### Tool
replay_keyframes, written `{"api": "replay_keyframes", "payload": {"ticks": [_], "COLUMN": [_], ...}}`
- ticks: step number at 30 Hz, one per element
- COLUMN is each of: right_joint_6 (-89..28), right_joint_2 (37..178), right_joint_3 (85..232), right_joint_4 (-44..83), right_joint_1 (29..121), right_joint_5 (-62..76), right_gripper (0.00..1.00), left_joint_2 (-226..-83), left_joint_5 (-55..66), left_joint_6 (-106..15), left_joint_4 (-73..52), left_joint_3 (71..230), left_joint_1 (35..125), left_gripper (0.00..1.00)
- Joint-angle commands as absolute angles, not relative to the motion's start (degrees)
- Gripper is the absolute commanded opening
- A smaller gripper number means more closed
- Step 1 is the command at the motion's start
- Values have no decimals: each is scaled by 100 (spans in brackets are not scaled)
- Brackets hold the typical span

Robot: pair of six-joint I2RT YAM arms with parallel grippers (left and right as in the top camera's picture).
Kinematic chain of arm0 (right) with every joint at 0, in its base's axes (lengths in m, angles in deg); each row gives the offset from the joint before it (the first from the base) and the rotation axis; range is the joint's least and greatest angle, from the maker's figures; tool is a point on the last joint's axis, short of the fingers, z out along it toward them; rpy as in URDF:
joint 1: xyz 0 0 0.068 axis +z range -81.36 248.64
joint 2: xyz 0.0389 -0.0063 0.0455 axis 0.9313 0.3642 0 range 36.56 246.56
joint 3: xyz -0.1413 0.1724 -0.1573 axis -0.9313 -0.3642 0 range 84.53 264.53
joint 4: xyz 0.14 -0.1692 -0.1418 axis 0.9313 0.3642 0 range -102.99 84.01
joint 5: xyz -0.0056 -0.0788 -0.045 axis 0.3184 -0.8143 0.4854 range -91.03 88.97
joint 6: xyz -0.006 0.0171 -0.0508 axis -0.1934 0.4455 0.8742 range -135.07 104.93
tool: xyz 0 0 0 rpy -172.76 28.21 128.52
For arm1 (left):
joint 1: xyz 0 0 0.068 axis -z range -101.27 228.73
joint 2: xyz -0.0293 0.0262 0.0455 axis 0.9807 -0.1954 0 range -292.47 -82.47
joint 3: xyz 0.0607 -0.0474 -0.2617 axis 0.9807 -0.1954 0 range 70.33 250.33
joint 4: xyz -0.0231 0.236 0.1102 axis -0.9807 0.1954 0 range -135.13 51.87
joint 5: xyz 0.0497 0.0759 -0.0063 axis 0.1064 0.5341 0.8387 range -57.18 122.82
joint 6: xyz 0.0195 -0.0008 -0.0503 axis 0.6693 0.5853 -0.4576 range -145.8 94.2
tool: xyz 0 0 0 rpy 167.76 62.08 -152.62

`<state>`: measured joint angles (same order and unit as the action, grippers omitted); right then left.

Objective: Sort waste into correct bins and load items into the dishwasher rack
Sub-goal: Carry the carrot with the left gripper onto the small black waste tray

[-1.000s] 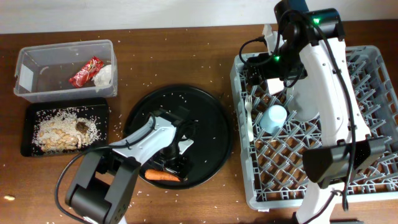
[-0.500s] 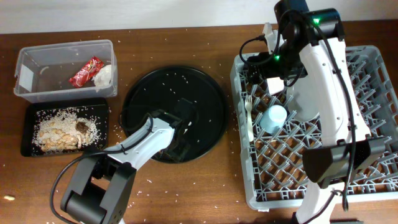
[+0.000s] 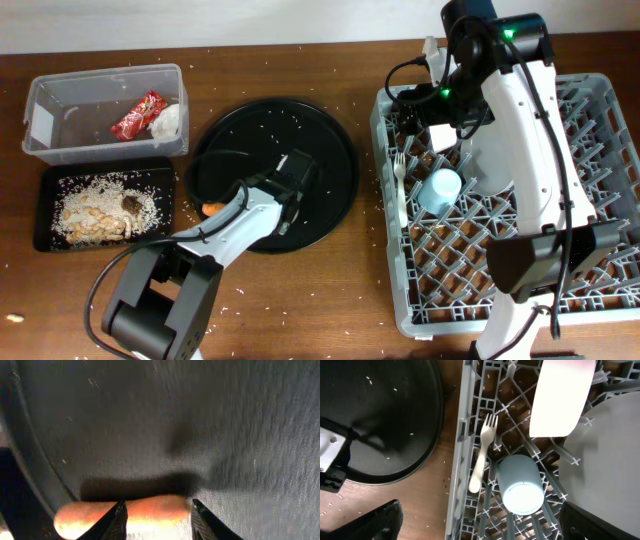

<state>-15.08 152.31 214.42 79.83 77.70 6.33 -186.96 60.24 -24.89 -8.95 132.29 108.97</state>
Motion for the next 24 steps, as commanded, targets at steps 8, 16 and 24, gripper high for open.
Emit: {"api": "replay_keyframes", "payload": {"ticks": [8,16,24], "right_joint_6": [-1506,-1504,-1506], "right_joint_2": [15104,15104,15104], "right_joint_3": [21536,21536,21536], "right_joint_4": [8131,8129,8133], "right_joint_1": [7801,7801,7801], "right_joint_5": [580,580,580], "right_gripper": [99,99,99], "left_joint_2": [-18744,-18789,-19618], "left_joint_5": [4501,2597,2575], "left_joint_6": [-1123,258,899], "left_joint_4": [633,1053,1508], "left_joint_3": [15067,15001,14997], "left_joint_1": [10202,8193,8231], "left_gripper": [99,99,99]}}
